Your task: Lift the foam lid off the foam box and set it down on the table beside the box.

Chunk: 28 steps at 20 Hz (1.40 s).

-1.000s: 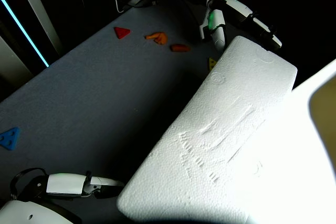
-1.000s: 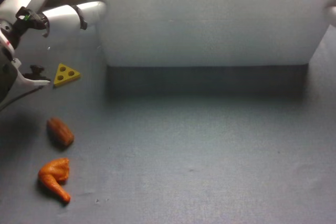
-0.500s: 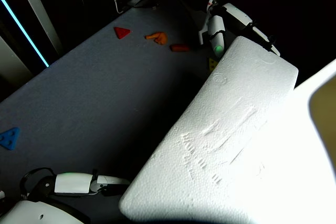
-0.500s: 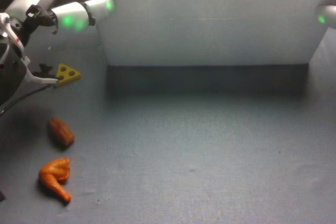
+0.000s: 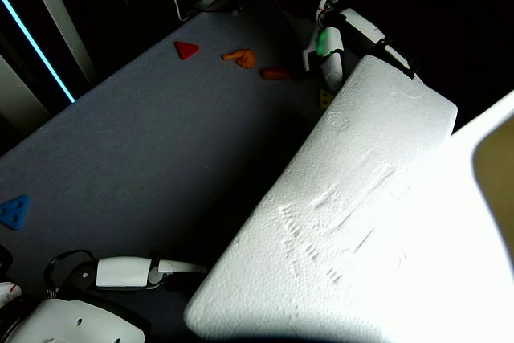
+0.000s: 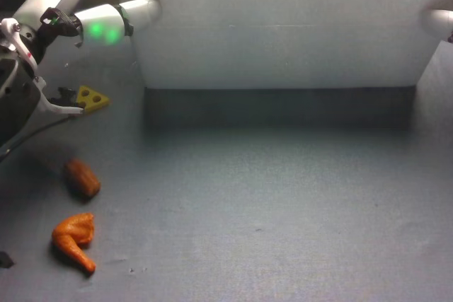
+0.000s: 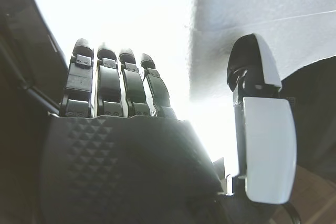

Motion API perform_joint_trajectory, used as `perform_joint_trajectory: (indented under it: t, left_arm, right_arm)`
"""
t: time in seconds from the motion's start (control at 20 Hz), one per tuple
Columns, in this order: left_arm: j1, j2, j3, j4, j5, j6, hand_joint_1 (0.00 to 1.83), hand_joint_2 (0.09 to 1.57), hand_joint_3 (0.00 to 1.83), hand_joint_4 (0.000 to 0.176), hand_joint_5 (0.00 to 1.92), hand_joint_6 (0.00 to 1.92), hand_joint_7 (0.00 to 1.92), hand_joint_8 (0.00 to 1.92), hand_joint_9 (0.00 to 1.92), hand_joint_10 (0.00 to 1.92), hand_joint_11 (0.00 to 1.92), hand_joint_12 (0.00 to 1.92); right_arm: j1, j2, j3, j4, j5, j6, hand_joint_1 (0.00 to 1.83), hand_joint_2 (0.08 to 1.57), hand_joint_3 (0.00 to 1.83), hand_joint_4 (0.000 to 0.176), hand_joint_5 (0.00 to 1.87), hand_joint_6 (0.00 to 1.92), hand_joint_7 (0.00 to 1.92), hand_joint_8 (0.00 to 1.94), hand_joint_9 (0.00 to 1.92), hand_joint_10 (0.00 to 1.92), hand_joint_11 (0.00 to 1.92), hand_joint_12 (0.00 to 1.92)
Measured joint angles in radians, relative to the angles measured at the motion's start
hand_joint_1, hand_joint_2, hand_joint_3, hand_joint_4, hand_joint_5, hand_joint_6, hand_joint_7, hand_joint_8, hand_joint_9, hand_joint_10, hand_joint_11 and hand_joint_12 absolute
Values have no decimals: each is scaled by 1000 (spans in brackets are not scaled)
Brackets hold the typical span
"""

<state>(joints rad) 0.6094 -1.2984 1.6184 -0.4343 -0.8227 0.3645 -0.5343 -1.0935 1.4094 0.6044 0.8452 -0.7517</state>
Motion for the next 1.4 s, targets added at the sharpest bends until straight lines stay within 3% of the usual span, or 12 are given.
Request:
perform_joint_trajectory:
  t: [0.05,0.15,0.4,0.65,0.8,1.0,1.05,1.1,1.2,1.25,1.35,1.4]
  left_arm:
    - [0,-2,0,1,0,-2,548,1023,0,0,0,0,0,0,0,0,13,6]
    - [0,-2,0,12,0,-10,536,997,0,23,0,0,0,0,0,0,14,10]
    - [0,-11,0,23,2,-20,524,987,0,34,0,0,0,0,6,2,3,10]
    - [0,-15,2,30,0,-30,520,1037,14,35,60,22,1,0,18,7,26,33]
    - [0,-15,2,29,-2,-35,451,1132,2,27,146,29,41,3,39,1,0,317]
    - [0,-14,2,31,-12,-35,432,1159,2,16,182,24,76,5,62,8,0,287]
    - [0,-11,-5,31,-18,-37,436,1169,2,20,180,17,78,3,85,14,0,396]
    - [1,-6,-13,31,-30,-41,445,1179,2,35,180,8,76,1,91,8,0,444]
    - [1,6,-30,37,-54,-43,445,1164,0,44,191,9,88,2,100,9,0,490]
    - [0,11,-33,42,-74,-45,445,1155,0,34,186,3,75,0,78,2,0,438]
    - [0,28,-51,47,-101,-45,438,1156,0,38,172,0,58,0,68,0,0,430]
    - [0,38,-58,53,-114,-42,440,1159,2,42,166,0,56,1,72,3,0,429]
  right_arm:
    - [0,0,0,0,0,2,599,1096,0,0,0,0,0,0,0,0,0,0]
    - [0,0,0,-2,1,9,594,1103,2,0,0,0,0,0,0,0,0,0]
    - [0,0,0,-7,2,15,575,1107,2,0,0,0,0,0,0,0,0,0]
    - [0,0,0,-7,2,19,545,1147,17,0,0,0,0,0,0,0,0,0]
    - [0,0,0,-14,2,32,531,1228,44,0,44,19,3,1,0,0,0,0]
    - [0,0,-3,-22,20,50,463,1303,22,0,82,37,23,8,0,0,0,0]
    - [0,1,-8,-24,31,53,457,1323,0,0,184,137,101,10,28,14,0,0]
    - [0,1,-14,-24,42,53,513,1301,2,0,35,712,112,2,9,12,0,0]
    - [0,2,-31,-28,64,54,498,1306,4,0,6,712,94,3,16,17,0,0]
    - [0,3,-39,-32,76,54,464,1324,8,0,0,437,110,10,41,32,0,0]
    - [0,13,-56,-44,95,56,449,1325,6,0,0,325,113,11,50,40,0,0]
    - [9,18,-64,-50,101,56,462,1318,1,0,0,494,140,15,59,67,0,0]
